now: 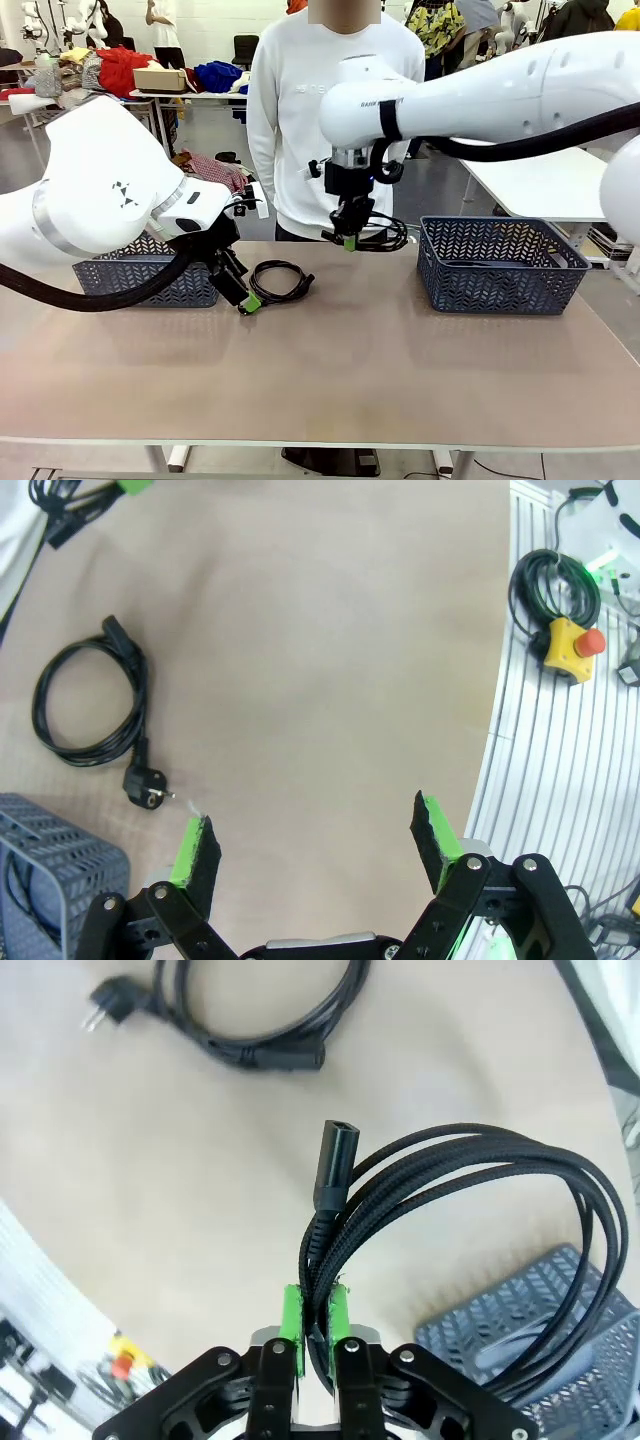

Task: Organize the cables according to human instructions.
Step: Pick up a bundle of cables and place it in the basket indicated by the human.

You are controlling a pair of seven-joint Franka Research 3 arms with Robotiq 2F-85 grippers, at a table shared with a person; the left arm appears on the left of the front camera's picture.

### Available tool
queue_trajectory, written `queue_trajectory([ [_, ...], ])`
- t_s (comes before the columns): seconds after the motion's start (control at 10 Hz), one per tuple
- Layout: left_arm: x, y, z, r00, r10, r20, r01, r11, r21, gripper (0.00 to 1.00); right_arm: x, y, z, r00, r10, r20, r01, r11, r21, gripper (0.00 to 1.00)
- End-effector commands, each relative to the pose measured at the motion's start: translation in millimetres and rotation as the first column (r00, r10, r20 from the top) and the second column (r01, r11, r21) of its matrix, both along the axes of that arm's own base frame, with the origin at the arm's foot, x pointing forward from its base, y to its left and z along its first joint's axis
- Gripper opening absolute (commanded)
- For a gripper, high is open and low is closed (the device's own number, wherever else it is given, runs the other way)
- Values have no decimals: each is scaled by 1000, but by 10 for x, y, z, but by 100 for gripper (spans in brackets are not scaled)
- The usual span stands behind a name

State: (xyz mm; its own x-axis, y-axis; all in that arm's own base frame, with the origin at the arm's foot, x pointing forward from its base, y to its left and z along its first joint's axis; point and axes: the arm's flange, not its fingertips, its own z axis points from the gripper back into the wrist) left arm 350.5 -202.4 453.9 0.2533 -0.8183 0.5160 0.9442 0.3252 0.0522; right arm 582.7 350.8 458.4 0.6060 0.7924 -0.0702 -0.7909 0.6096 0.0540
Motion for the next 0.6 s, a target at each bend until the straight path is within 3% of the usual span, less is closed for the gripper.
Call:
queue_trajectory([
  [0.0,-11,16,-17,1000,5,2,-5,1000,1,100,-156,-296,165,994,105,14,-105,994,0,4],
  [0.5,-11,16,-17,1000,5,2,-5,1000,1,100,-405,-1110,390,981,193,35,-193,981,-6,4],
])
